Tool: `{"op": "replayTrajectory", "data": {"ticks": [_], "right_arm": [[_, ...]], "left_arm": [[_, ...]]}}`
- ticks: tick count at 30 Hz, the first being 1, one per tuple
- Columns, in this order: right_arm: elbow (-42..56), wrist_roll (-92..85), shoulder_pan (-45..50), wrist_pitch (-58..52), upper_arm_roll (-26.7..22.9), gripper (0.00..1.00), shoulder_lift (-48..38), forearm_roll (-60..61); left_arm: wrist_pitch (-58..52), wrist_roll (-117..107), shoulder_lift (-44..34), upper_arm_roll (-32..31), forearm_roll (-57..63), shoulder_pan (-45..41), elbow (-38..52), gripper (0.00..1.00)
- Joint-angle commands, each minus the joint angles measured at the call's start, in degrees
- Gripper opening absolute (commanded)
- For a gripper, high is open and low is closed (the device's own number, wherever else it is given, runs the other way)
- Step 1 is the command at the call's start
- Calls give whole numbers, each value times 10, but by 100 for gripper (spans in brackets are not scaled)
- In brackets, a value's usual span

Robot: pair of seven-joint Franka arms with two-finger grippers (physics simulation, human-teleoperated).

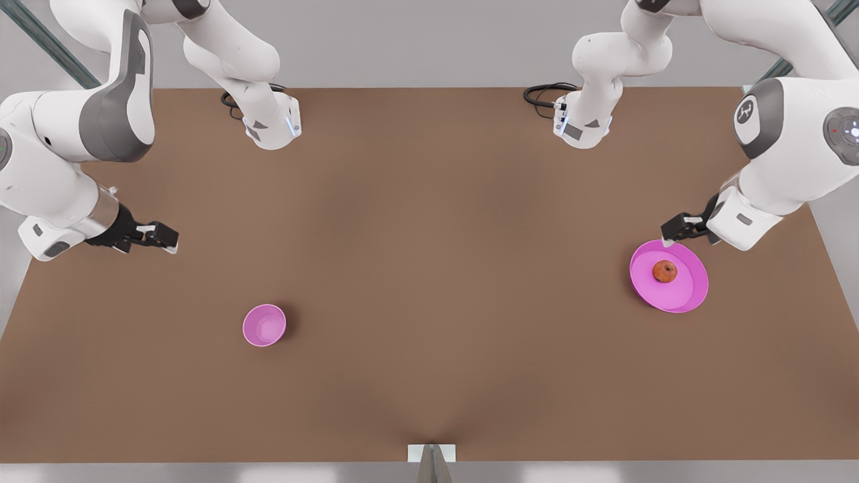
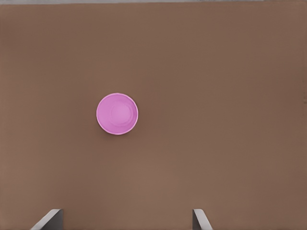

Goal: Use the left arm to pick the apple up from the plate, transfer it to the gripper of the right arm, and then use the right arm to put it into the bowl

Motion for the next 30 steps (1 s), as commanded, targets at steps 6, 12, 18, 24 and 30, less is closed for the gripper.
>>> {"op": "replayTrajectory", "data": {"ticks": [6,12,18,24,30], "right_arm": [[0,14,-1,11,0,100,0,-1],[0,14,-2,11,0,100,0,0],[3,13,-2,18,-2,100,6,-1],[4,13,-2,17,-2,100,10,-1],[4,13,-2,18,-2,100,10,-1]], "left_arm": [[189,25,36,7,8,40,-152,100],[426,168,26,14,8,98,-352,100],[505,222,42,46,8,114,-429,100],[526,238,92,65,8,130,-445,100],[527,239,122,67,9,131,-451,100]]}}
